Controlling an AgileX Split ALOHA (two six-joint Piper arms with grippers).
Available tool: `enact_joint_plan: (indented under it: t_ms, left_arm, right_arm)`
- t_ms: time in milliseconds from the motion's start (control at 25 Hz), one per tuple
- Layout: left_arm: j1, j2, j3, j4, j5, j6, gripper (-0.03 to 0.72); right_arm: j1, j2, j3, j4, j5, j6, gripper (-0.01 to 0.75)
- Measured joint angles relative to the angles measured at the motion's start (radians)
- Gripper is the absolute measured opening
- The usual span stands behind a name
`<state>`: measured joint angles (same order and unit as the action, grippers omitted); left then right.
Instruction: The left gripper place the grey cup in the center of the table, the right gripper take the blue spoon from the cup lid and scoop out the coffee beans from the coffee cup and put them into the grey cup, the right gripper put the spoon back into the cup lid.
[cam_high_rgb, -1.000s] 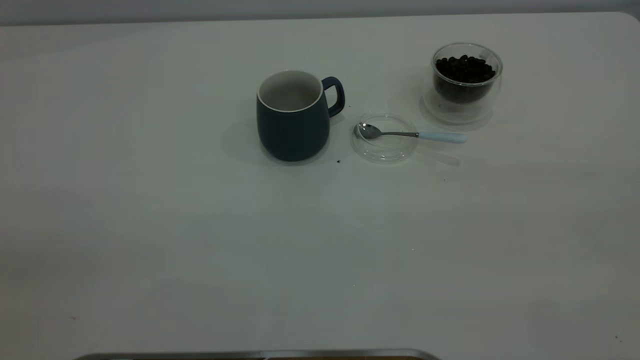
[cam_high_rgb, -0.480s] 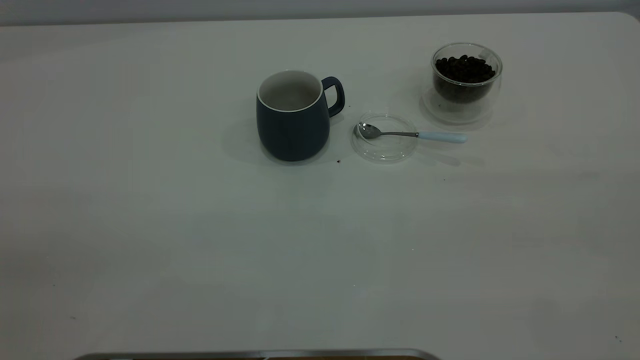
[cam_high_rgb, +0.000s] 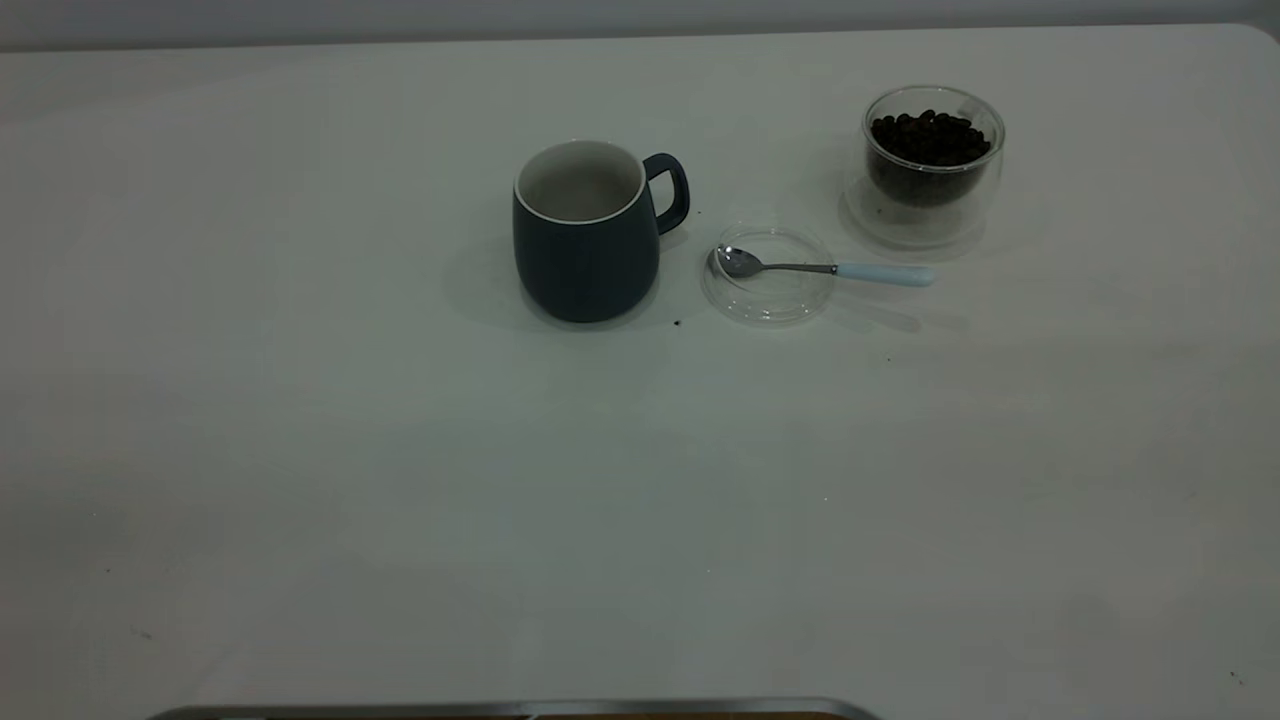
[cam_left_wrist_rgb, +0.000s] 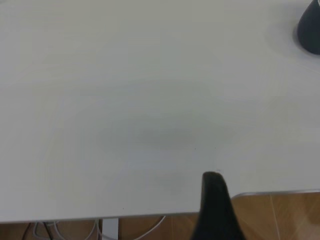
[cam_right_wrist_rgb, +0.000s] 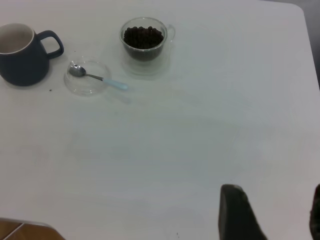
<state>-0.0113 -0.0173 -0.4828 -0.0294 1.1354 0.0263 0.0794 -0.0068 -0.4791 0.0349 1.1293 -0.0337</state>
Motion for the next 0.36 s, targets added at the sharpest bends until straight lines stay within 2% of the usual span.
enact_joint_plan:
  t_ms: [360]
  left_arm:
    - [0.0,0.0,0.0,0.0,0.0,-0.003,0.592]
  right_arm:
    - [0.0,0.0,0.0,0.0,0.0,-0.001,0.338]
